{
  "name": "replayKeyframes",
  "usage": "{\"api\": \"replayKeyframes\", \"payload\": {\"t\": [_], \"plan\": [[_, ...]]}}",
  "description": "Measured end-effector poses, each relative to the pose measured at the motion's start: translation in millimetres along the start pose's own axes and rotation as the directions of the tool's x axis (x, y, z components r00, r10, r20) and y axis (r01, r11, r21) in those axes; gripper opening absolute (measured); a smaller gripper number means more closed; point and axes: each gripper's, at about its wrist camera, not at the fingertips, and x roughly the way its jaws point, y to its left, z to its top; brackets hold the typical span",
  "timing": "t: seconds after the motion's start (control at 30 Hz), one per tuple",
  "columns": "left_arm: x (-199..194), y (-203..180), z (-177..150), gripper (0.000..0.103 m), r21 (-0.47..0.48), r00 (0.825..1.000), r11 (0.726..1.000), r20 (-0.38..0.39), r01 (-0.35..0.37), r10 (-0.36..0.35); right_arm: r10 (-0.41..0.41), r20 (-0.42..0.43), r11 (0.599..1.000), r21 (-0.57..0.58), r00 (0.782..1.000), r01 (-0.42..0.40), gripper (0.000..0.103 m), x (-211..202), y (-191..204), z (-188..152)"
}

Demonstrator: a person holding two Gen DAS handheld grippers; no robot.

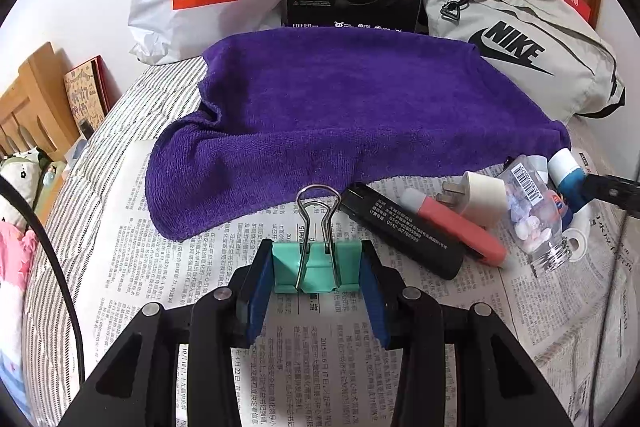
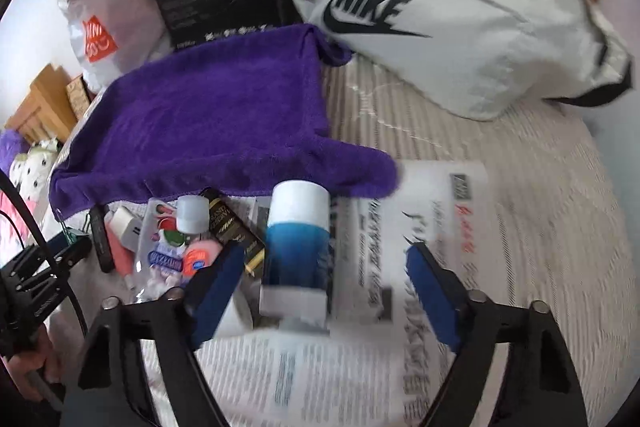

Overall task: Organize rigid objects
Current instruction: 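Grasp the green binder clip with the left tool while the right tool grasps the blue-white Vaseline jar, then carry the clip and jar onto the purple towel and open both tools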

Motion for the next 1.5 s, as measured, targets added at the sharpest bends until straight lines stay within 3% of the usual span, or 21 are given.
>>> {"api": "replayKeyframes", "payload": {"t": [0.1, 0.2, 0.47, 0.57, 0.67, 0.9, 1.03, 1.23, 1.5], "plan": [[0, 0, -1, 0.039, 0.009, 1.0, 1.0, 0.002, 0.0, 0.0, 0.03, -0.043, 0.999, 0.013, 0.999, -0.029, 0.06, 22, -3, 6], [0, 0, 0, 0.039, 0.011, 1.0, 1.0, 0.002, 0.006, -0.006, 0.055, -0.031, 0.998, 0.036, 0.998, -0.053, 0.057, 26, -8, 9], [-1, 0, -2, 0.039, 0.012, 1.0, 1.0, 0.01, 0.008, -0.008, -0.04, -0.01, 0.994, -0.101, 0.999, 0.039, 0.057, 34, 7, 6], [-1, 0, -2, 0.039, 0.012, 1.0, 1.0, 0.012, 0.007, -0.007, -0.026, 0.002, 0.996, -0.09, 1.0, 0.026, 0.056, 34, 3, 5], [-1, 0, -2, 0.039, 0.013, 1.0, 1.0, 0.011, 0.007, -0.007, -0.017, -0.022, 0.995, -0.098, 1.0, 0.015, 0.036, 29, 0, 6], [-4, 0, 0, 0.039, 0.026, 1.0, 0.999, -0.019, 0.024, -0.023, 0.04, -0.071, 0.997, -0.066, 0.997, -0.045, 0.036, 20, -7, -1], [-11, 10, -1, 0.039, -0.017, 0.998, 0.999, -0.043, 0.047, -0.047, 0.064, -0.069, 0.995, -0.067, 0.996, -0.069, 0.036, 7, -8, -4], [-33, 25, 7, 0.039, -0.068, 0.998, 0.996, -0.025, 0.062, -0.064, 0.113, -0.061, 0.991, -0.069, 0.992, -0.117, 0.036, -6, -10, -5], [-56, 20, 40, 0.039, -0.041, 0.997, 0.996, 0.011, 0.078, -0.078, 0.155, -0.032, 0.982, -0.1, 0.987, -0.157, 0.036, -23, 2, 18]]}}
